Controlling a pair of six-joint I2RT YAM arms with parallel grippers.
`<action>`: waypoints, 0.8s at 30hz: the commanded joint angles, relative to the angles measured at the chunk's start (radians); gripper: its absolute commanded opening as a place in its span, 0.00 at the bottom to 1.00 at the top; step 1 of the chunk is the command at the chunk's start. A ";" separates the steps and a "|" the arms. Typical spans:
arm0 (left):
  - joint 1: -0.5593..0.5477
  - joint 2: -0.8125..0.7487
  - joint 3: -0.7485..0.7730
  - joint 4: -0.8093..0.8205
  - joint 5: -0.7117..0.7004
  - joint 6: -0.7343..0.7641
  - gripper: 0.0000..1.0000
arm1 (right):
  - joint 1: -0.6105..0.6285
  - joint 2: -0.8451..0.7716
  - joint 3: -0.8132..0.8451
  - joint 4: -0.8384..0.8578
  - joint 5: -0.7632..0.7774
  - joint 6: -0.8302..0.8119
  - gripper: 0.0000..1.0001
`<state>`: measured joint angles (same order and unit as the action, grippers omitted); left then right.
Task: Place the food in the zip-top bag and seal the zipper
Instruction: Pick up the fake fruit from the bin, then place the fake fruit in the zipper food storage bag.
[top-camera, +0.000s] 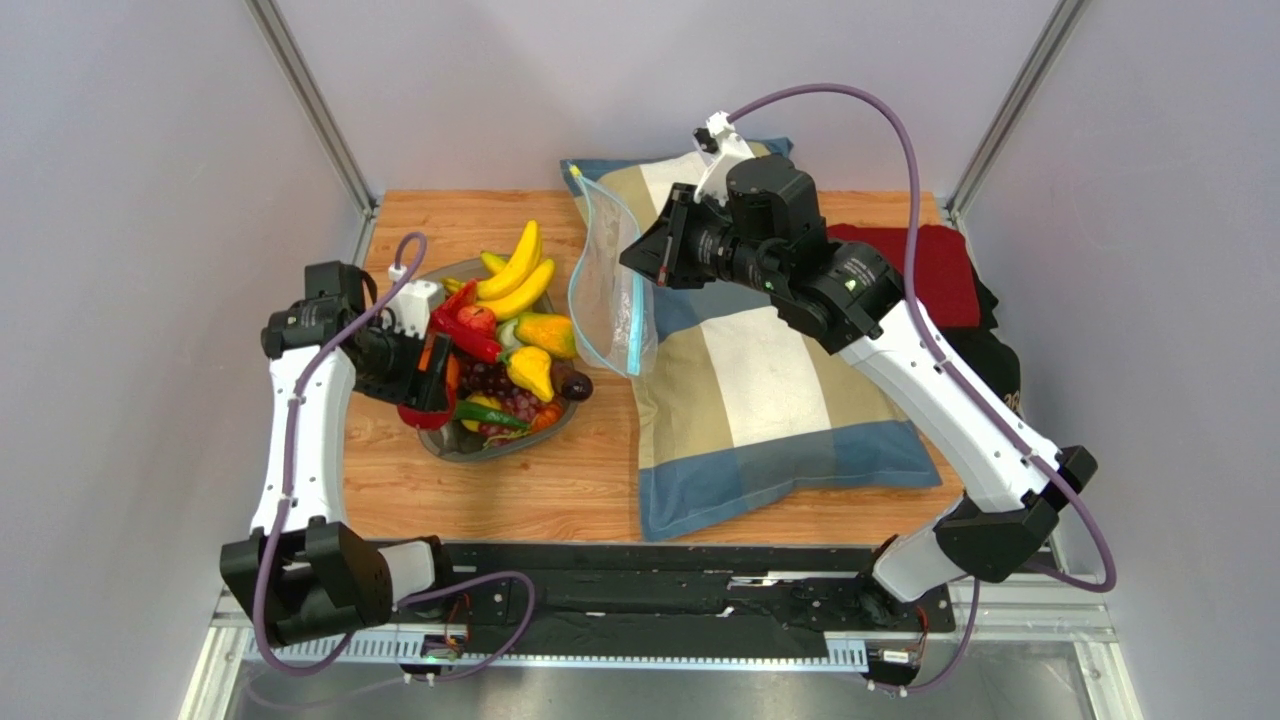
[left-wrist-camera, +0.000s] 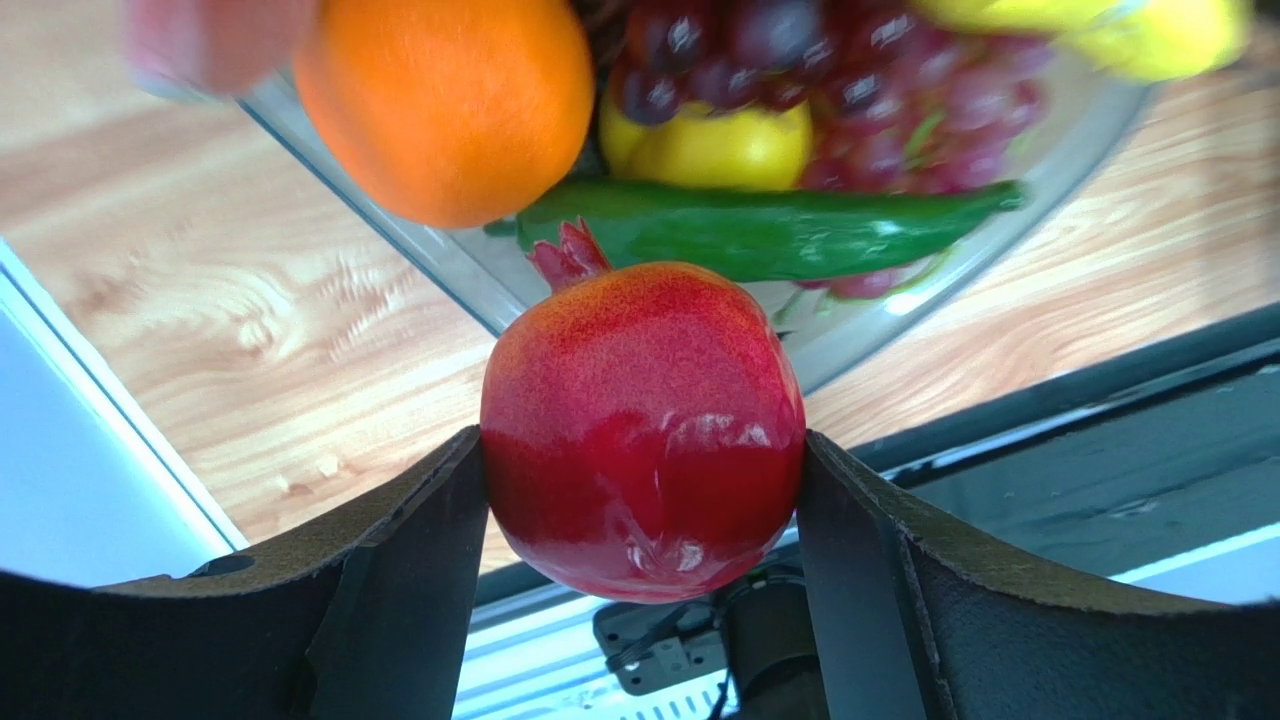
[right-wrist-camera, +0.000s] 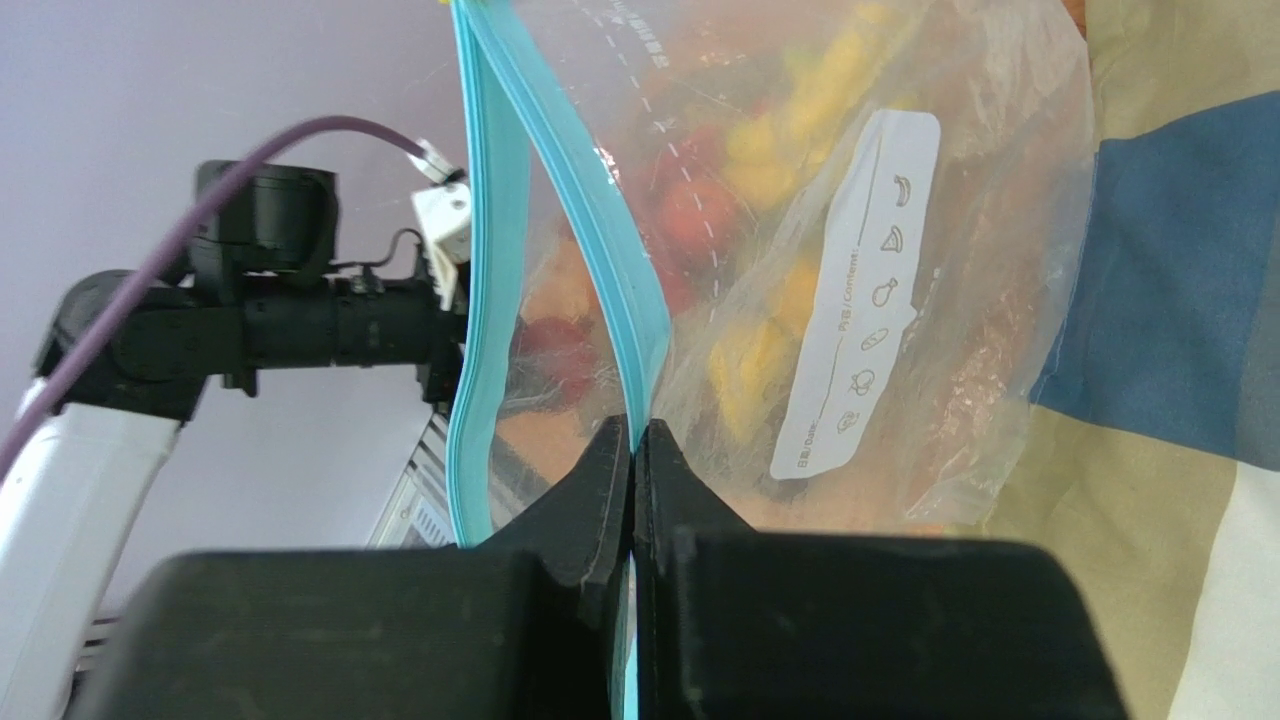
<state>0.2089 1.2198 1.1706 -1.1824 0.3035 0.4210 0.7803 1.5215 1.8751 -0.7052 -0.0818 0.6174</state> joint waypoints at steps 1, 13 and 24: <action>-0.011 -0.065 0.147 -0.083 0.124 -0.024 0.24 | -0.003 -0.049 -0.045 0.039 0.002 0.012 0.00; -0.336 -0.034 0.552 0.062 0.361 -0.283 0.21 | -0.065 0.037 -0.169 0.079 -0.186 0.159 0.00; -0.655 0.041 0.492 0.368 0.317 -0.519 0.19 | -0.091 0.098 -0.137 0.127 -0.305 0.235 0.00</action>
<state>-0.3965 1.2312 1.7065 -0.9077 0.6724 -0.0216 0.7090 1.6329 1.7012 -0.6456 -0.3233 0.8055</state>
